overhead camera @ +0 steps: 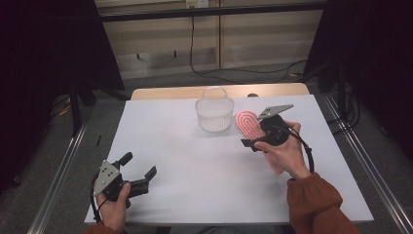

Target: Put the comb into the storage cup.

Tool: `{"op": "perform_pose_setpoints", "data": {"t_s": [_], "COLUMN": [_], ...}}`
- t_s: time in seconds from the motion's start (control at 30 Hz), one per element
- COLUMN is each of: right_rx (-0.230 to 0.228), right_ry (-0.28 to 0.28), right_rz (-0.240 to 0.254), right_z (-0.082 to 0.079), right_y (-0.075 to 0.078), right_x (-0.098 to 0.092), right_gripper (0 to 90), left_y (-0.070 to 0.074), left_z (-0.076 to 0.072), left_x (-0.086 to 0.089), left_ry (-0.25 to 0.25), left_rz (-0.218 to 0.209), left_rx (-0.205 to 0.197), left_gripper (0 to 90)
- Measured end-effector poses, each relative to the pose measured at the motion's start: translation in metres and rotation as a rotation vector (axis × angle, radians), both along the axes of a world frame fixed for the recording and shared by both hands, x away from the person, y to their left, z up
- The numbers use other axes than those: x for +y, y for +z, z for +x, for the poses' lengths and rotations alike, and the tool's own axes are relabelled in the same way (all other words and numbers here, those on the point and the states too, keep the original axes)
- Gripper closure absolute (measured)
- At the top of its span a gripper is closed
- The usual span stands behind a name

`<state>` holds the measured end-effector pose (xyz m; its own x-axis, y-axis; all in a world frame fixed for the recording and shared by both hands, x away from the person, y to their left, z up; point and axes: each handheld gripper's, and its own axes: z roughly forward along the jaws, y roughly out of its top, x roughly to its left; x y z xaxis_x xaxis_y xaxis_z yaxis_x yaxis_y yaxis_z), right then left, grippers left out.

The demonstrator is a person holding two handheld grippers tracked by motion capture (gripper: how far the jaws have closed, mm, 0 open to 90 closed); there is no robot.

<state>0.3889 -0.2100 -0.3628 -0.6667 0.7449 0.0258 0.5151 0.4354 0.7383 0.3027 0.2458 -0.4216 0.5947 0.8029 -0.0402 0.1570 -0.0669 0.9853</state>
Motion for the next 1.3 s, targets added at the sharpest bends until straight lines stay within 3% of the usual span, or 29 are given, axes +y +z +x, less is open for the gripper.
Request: {"op": "perform_pose_setpoints", "data": {"t_s": [0.63,1.07,1.17,1.3], "right_rx": [-0.145,-0.249,-0.279,-0.31], "right_ry": [-0.037,-0.034,-0.072,-0.089], "right_rz": [0.122,0.172,0.165,0.196], "right_z": [-0.004,-0.006,-0.004,-0.001], "right_y": [0.008,0.018,0.021,0.027], "right_x": [-0.003,0.002,0.004,0.004], "right_gripper": [19.2,19.2,19.2,19.2], "left_y": [0.0,0.001,0.001,0.001], "left_z": [0.0,0.0,0.0,0.0], "left_x": [0.0,0.0,0.0,0.002], "left_ry": [0.0,0.001,-0.001,0.002], "left_rz": [0.0,-0.001,0.002,-0.002], "left_rx": [0.001,-0.002,-0.005,-0.006], "left_gripper": [2.3,2.3,2.3,2.3]}}
